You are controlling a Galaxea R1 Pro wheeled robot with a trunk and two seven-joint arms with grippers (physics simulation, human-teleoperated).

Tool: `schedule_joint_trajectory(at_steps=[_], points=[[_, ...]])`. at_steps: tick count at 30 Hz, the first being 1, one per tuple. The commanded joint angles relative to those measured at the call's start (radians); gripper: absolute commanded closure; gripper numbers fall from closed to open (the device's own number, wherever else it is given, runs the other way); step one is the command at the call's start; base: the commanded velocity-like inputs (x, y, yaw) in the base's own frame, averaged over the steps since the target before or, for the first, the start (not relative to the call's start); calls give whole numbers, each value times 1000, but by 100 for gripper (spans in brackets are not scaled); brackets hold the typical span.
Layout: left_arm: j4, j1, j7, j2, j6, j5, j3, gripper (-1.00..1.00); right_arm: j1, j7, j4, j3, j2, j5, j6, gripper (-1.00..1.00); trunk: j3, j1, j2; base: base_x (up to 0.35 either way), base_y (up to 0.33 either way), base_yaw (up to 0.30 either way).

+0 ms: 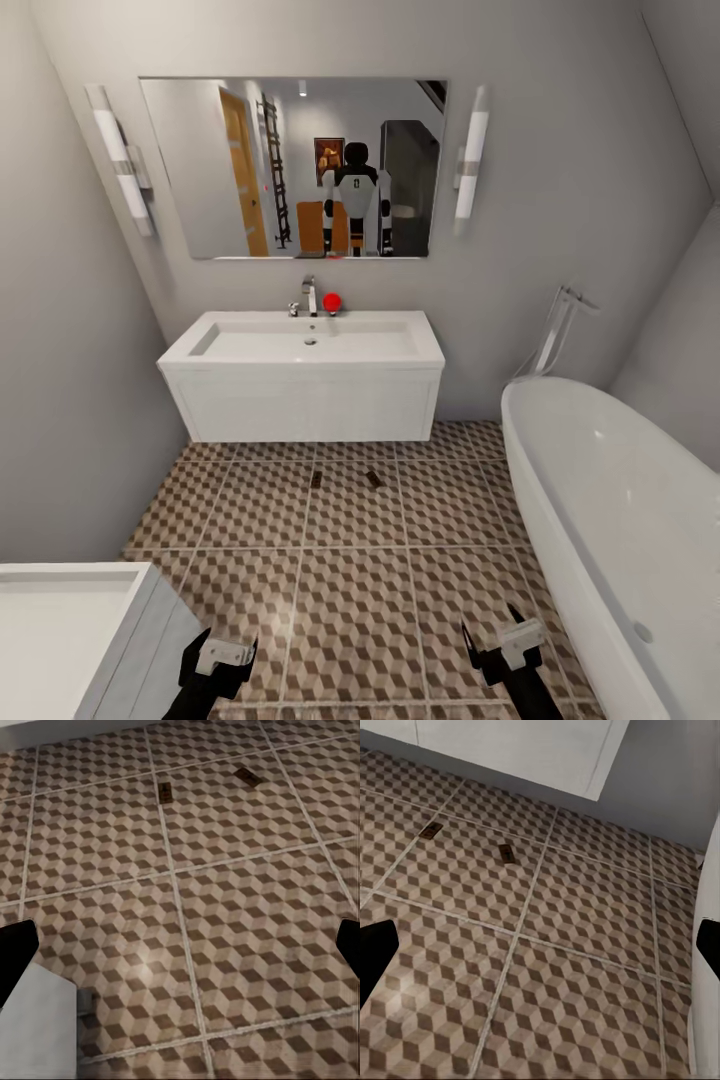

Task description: Take the four mousetraps from the cabinet in the bathroom and place them on the bathroom floor. Make sure all four end up on the same floor surface, and ensure that at least two of them are either under or directly next to the same bathroom sink.

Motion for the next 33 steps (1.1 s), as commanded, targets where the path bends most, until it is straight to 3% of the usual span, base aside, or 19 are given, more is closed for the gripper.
schedule_joint_trajectory(at_steps=[1,29,33], points=[[3,-1,-3,-1,-5,10,-8,-100,-1,-10,1,3,-1,9,-1,-100,-2,0,-2,-302,0,0],[3,-1,-3,-1,-5,9,-8,-100,-1,-11,3,2,-2,8,-1,-100,-2,0,-2,-334,0,0],[3,-1,-3,-1,-5,9,-8,-100,-1,-10,4,2,-2,8,-2,-100,-2,0,-2,-88,0,0]])
